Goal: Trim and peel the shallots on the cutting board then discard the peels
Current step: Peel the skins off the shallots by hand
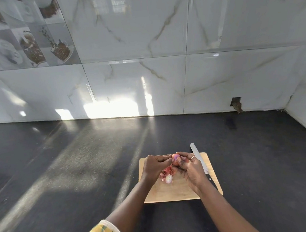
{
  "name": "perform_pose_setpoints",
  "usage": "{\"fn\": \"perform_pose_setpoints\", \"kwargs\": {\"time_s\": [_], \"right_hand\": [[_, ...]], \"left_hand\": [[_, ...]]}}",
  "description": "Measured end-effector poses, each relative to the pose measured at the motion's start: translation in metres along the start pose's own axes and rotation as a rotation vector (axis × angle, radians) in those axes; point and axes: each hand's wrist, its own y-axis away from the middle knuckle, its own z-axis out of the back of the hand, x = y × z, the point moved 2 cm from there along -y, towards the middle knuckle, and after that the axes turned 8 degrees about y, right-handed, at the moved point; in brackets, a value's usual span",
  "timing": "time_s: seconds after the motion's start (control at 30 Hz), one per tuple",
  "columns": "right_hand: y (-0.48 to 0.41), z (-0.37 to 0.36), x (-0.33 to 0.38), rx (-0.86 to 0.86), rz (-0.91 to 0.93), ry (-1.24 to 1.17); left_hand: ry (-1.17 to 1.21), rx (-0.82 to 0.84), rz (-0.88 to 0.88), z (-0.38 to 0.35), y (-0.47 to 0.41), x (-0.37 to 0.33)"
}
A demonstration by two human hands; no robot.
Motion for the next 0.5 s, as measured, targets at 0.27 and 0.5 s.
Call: {"fn": "perform_pose_setpoints", "kwargs": {"time_s": [0.27,0.5], "right_hand": [[-0.003,0.0031,-0.0012,0.0,0.037,0.106],[-0.0027,0.0049,-0.0018,-0.004,0.069,0.191]], "left_hand": [[0.009,0.003,-0.001,-0.0016,0.0028,-0.0033],[-0.09,-0.068,-0.045,-0.002,0.0019,-0.0037]]}}
